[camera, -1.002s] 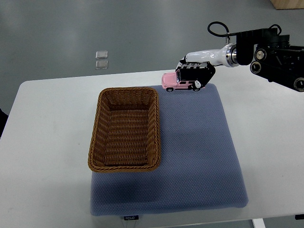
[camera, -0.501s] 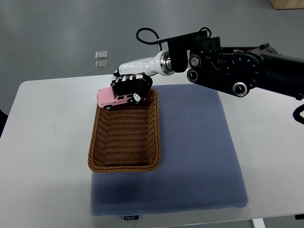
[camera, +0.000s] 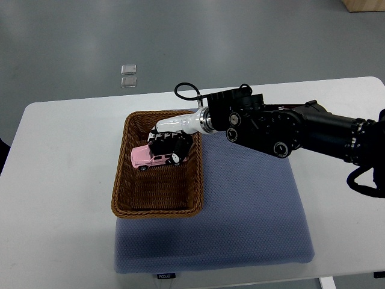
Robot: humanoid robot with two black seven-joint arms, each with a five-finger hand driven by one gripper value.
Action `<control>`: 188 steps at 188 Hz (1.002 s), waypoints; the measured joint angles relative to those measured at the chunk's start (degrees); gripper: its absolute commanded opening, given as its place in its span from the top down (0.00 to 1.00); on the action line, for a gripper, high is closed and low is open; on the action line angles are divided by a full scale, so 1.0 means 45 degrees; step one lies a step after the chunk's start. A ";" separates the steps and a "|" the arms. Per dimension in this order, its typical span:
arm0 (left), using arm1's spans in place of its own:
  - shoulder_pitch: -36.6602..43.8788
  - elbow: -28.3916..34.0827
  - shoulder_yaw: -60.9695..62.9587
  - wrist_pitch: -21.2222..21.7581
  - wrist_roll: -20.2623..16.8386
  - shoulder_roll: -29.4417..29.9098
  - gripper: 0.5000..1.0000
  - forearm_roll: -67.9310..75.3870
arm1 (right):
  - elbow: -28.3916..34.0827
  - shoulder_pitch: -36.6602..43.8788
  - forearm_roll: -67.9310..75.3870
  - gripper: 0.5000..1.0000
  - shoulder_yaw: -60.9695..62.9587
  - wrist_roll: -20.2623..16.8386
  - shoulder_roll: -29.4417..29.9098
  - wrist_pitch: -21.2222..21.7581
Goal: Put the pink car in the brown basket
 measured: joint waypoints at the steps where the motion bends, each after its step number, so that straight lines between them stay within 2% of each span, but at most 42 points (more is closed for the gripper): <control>1: 0.0000 0.0000 0.0000 0.0000 0.0000 0.0000 0.00 0.0000 | -0.0005 -0.0011 -0.0001 0.82 0.0000 0.0000 0.0000 0.0000; 2: 0.0000 0.0000 0.0000 0.0000 0.0000 0.0000 0.00 0.0000 | -0.0009 -0.0022 -0.0002 0.82 0.0000 0.0000 0.0000 -0.0001; 3: 0.0000 0.0000 0.0000 0.0000 0.0000 0.0000 0.00 0.0000 | -0.0013 -0.0032 -0.0003 0.75 0.0000 0.0001 0.0000 -0.0001; 4: 0.0000 0.0000 0.0000 0.0000 0.0000 0.0000 0.00 0.0000 | -0.0017 -0.0042 -0.0003 0.75 0.0000 0.0002 0.0000 -0.0001; 5: 0.0000 0.0000 0.0000 0.0000 0.0000 0.0000 0.00 0.0000 | -0.0021 -0.0052 -0.0004 0.69 0.0000 0.0003 0.0001 -0.0001; 6: 0.0000 0.0000 0.0000 0.0000 0.0000 0.0000 0.00 0.0000 | -0.0024 -0.0061 -0.0004 0.69 0.0000 0.0004 0.0001 -0.0001; 7: 0.0000 0.0000 0.0000 0.0000 0.0000 0.0000 0.00 0.0000 | -0.0027 -0.0070 -0.0004 0.62 0.0000 0.0005 0.0001 -0.0001; 8: 0.0000 0.0000 0.0000 0.0000 0.0000 0.0000 0.00 0.0000 | -0.0030 -0.0078 -0.0004 0.62 0.0000 0.0006 0.0001 -0.0002; 9: 0.0000 0.0000 0.0000 0.0000 0.0000 0.0000 0.00 0.0000 | -0.0032 -0.0086 -0.0004 0.57 0.0000 0.0008 0.0001 -0.0002; 11: 0.0000 0.0000 0.0000 0.0000 0.0000 0.0000 0.00 0.0000 | -0.0036 -0.0100 -0.0004 0.57 0.0000 0.0012 0.0001 -0.0006; 12: 0.0000 0.0000 0.0000 0.0000 0.0000 0.0000 0.00 0.0000 | -0.0038 -0.0107 -0.0004 0.51 0.0000 0.0014 0.0002 -0.0008; 14: 0.0000 0.0000 0.0000 0.0000 0.0000 0.0000 0.00 0.0000 | -0.0042 -0.0126 -0.0004 0.47 0.0000 0.0022 0.0002 -0.0021; 18: 0.0000 0.0000 0.0000 0.0000 0.0000 0.0000 0.00 0.0000 | -0.0046 -0.0147 -0.0004 0.41 0.0001 0.0034 0.0002 -0.0045; 24: 0.0000 0.0000 0.0000 0.0000 0.0000 0.0000 0.00 0.0000 | -0.0047 -0.0169 -0.0002 0.39 0.0009 0.0049 0.0003 -0.0092; 98: -0.0001 0.0000 0.0000 0.0000 0.0000 0.0000 0.00 0.0000 | 0.0044 -0.0209 0.0115 0.28 0.0104 0.0101 0.0003 -0.0216; 111: -0.0001 0.0000 0.0000 0.0000 0.0000 0.0000 0.00 0.0000 | 0.0069 -0.0192 0.0176 0.20 0.0150 0.0101 0.0003 -0.0214; 138: -0.0001 0.0000 0.0000 0.0000 0.0000 0.0000 0.00 0.0000 | 0.0070 -0.0100 0.0252 0.20 0.0500 0.0143 0.0002 -0.0192; 188: -0.0001 0.0000 0.0000 0.0000 0.0000 0.0000 0.00 -0.0002 | 0.0019 -0.0638 0.0591 0.19 0.3283 0.0173 -0.0536 -0.0083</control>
